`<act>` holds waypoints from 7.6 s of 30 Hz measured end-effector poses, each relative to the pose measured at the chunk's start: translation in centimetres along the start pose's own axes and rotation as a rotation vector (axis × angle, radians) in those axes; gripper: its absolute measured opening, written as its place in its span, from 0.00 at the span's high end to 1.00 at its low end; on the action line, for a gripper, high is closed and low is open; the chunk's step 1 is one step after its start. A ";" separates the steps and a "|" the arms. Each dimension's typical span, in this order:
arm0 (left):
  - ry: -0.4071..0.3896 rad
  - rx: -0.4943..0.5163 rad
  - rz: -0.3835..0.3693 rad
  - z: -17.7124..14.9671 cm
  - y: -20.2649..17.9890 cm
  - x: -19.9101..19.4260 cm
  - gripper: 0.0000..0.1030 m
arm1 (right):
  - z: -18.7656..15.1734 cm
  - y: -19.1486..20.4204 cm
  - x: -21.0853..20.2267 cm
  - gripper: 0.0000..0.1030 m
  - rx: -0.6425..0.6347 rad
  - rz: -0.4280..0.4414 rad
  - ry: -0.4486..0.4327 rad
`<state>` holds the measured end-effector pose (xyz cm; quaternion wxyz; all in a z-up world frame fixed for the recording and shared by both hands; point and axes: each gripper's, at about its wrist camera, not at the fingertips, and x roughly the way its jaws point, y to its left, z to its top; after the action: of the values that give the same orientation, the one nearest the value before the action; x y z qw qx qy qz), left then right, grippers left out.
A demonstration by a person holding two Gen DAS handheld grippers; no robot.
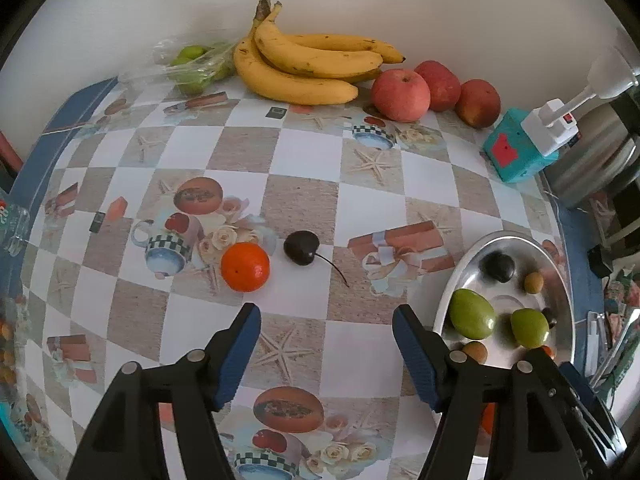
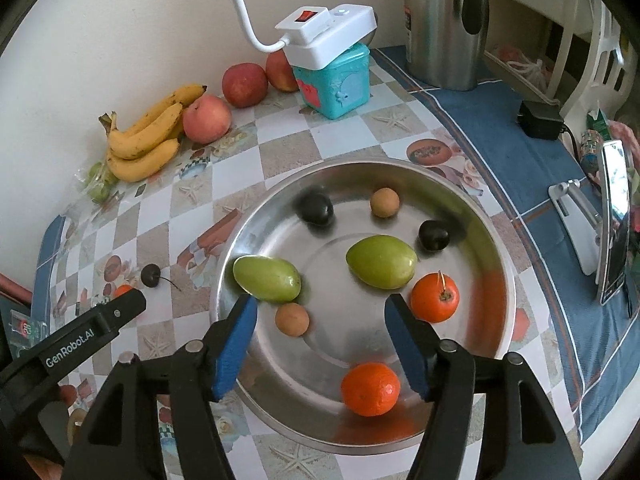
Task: Organize fruits
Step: 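Withdraw both open tools from the steel plate, then move the left tool to the mandarin on the table and close on it, then move the right tool to the dark stemmed plum and close on it while the left tool holds the mandarin, then carry the dark plum in the right tool while the left tool carries the mandarin over the plate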
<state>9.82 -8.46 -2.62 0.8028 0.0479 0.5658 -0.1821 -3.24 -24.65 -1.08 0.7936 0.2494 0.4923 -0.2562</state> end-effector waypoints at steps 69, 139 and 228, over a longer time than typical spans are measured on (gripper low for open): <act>0.005 -0.182 0.116 1.6 10.6 2.1 0.00 | -2.4 9.3 3.1 0.04 -0.223 0.046 0.069; -0.038 -0.342 0.060 3.5 15.5 2.6 0.62 | 1.1 16.4 8.4 0.04 -0.257 0.199 0.094; 0.016 -0.444 -0.071 3.3 17.8 3.5 0.62 | -1.1 19.7 10.8 0.74 -0.416 0.099 0.031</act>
<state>19.96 6.31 -7.03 0.7822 -0.1487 0.5996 -0.0809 13.02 -10.98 -8.46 0.8319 0.1081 0.5338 -0.1059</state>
